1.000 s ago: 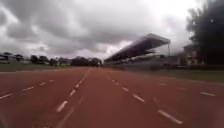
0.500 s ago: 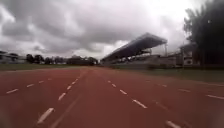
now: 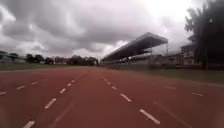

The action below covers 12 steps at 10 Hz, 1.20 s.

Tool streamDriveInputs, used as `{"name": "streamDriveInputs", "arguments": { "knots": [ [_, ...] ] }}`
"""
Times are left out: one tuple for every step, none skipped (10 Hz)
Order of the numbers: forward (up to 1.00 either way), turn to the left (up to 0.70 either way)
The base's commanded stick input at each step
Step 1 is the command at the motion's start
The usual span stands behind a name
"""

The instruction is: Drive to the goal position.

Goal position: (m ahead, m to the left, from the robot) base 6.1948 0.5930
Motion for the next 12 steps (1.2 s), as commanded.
{"name": "streamDriveInputs", "arguments": {
  "knots": [
    [0.70, 0.00],
    [0.70, 0.00],
    [0.70, 0.00],
    [0.70, 0.00],
    [0.70, 0.00],
    [0.70, 0.00],
    [0.70, 0.00],
    [0.70, 0.00],
    [0.70, 0.00],
    [0.70, 0.00],
    [0.70, 0.00],
    [0.70, 0.00]
  ]
}}
